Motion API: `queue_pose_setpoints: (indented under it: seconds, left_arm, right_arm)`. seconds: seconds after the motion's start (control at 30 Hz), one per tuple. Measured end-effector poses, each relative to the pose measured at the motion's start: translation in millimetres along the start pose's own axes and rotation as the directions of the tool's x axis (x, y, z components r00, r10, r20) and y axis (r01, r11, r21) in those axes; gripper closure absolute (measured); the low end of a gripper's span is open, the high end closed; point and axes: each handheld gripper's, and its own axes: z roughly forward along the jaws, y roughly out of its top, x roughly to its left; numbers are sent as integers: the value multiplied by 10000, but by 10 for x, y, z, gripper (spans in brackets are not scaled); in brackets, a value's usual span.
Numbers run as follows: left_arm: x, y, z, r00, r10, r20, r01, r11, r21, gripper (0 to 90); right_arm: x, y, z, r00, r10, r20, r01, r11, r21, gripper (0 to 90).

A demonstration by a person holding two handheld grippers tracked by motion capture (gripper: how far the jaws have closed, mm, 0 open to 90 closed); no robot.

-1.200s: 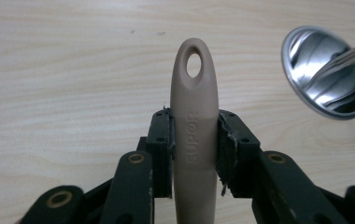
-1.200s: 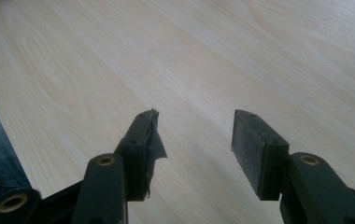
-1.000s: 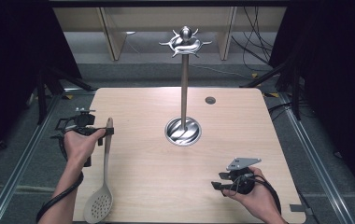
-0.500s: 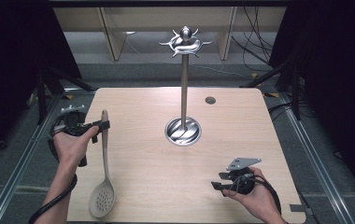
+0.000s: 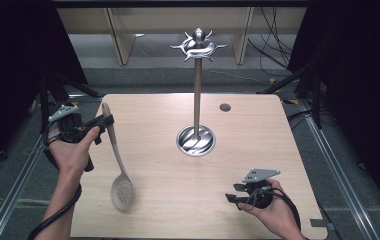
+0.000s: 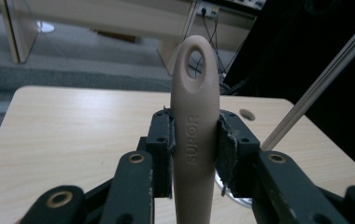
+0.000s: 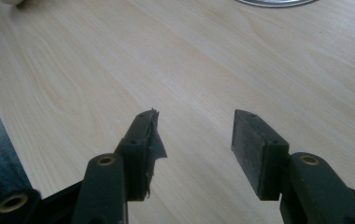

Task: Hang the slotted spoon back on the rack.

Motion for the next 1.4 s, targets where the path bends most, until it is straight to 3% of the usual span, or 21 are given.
queue_pose_setpoints:
  seconds: [0.23,0.57,0.67,0.73,0.9,0.93,1.03,1.4]
  left_arm:
    - [-100,98,99,9979,613,213,-599,9963,-611,674]
    - [-233,218,209,9971,613,457,-540,9877,-1465,674]
    - [-307,220,251,9959,685,594,-592,9875,-1459,674]
    - [-363,214,270,9947,821,617,-725,9869,-1440,674]
    - [-470,218,276,9922,999,748,-875,9842,-1543,674]
    - [-493,225,268,9919,1015,763,-884,9833,-1591,674]
    - [-575,272,243,9903,1154,777,-1017,9816,-1613,674]
    - [-774,314,266,9853,1425,937,-1257,9781,-1659,674]
  right_arm:
    - [8,1,-3,10000,63,-18,-63,10000,39,513]
    - [5,1,-7,10000,24,-38,-24,10000,7,513]
    - [-1,-6,10,10000,7,-12,-8,9996,-274,513]
    - [-5,3,-16,10000,-92,8,92,10000,-5,513]
    - [-8,10,-24,9998,-179,62,180,9997,-175,514]
    - [12,7,-27,10000,53,51,-52,9998,-202,514]
    - [-2,20,-39,9996,-202,176,208,9992,-353,515]
    - [-2,20,-43,9996,-213,166,219,9990,-401,515]
